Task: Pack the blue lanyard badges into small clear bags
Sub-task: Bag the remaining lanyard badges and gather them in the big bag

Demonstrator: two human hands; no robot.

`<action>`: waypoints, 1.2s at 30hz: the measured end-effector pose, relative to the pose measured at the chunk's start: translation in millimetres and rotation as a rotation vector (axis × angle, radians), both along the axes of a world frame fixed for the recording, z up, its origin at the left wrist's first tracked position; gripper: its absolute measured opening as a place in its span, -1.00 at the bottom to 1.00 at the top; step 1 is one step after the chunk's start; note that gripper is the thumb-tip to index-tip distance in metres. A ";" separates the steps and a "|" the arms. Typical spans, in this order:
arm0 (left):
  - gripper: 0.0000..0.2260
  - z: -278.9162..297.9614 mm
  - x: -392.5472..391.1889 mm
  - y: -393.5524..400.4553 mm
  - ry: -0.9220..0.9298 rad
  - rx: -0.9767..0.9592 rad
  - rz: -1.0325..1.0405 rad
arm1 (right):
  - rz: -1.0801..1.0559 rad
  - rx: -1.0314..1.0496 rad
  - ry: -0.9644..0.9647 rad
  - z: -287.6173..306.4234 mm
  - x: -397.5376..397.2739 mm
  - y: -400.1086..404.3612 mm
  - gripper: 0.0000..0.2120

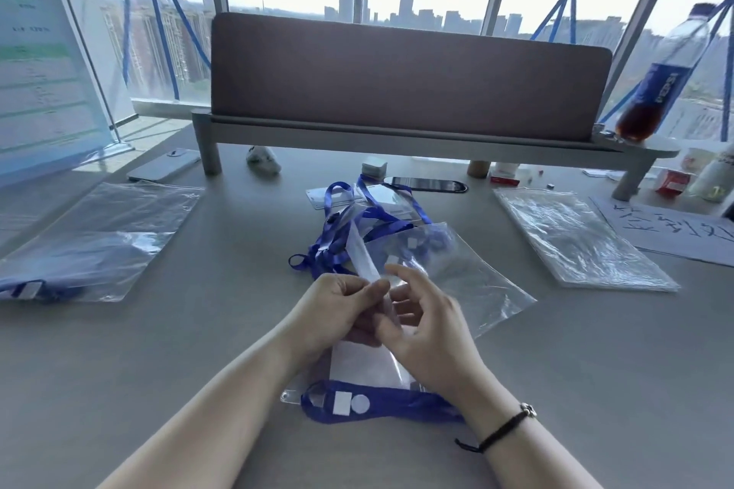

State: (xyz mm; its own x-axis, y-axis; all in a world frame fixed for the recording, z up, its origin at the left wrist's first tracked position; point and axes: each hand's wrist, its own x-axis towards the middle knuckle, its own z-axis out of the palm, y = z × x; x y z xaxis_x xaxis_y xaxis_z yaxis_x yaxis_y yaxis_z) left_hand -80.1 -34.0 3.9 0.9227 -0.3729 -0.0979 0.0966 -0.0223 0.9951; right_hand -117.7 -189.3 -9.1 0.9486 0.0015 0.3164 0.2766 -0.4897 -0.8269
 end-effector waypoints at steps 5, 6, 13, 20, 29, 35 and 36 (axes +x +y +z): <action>-0.84 1.5 -1.7 0.8 -0.045 0.011 0.049 | -0.017 0.144 0.049 -0.2 -1.4 -6.9 -0.61; -0.84 1.3 -1.3 1.5 -0.056 0.015 0.055 | -0.018 0.160 0.052 -0.4 -1.0 -8.3 -0.59; -0.91 3.0 -6.6 2.3 -0.072 0.052 0.048 | -0.093 0.025 -0.019 0.0 -0.6 -14.1 -0.78; -0.85 1.5 -3.0 2.1 -0.144 0.158 0.196 | -0.179 0.045 -0.202 5.7 -1.5 -25.8 -0.64; -0.64 1.7 -3.0 2.6 -0.162 0.197 0.207 | -0.371 0.389 -0.346 16.2 -1.4 -49.2 -0.63; -0.54 7.0 -4.1 2.9 -0.128 0.128 0.147 | -0.370 0.415 -0.356 21.1 0.6 -55.4 -0.63; -0.54 7.5 -5.1 2.6 -0.130 0.120 0.142 | -0.353 0.394 -0.340 22.7 1.0 -56.0 -0.65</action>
State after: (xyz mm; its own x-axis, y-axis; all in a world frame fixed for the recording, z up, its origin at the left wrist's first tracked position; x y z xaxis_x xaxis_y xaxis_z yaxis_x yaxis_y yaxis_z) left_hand -85.2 -31.4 11.5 0.9728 -0.2313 -0.0102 -0.0222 -0.1367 0.9904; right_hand -116.7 -245.3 13.6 0.7167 -0.4717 0.5137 0.4334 -0.2758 -0.8580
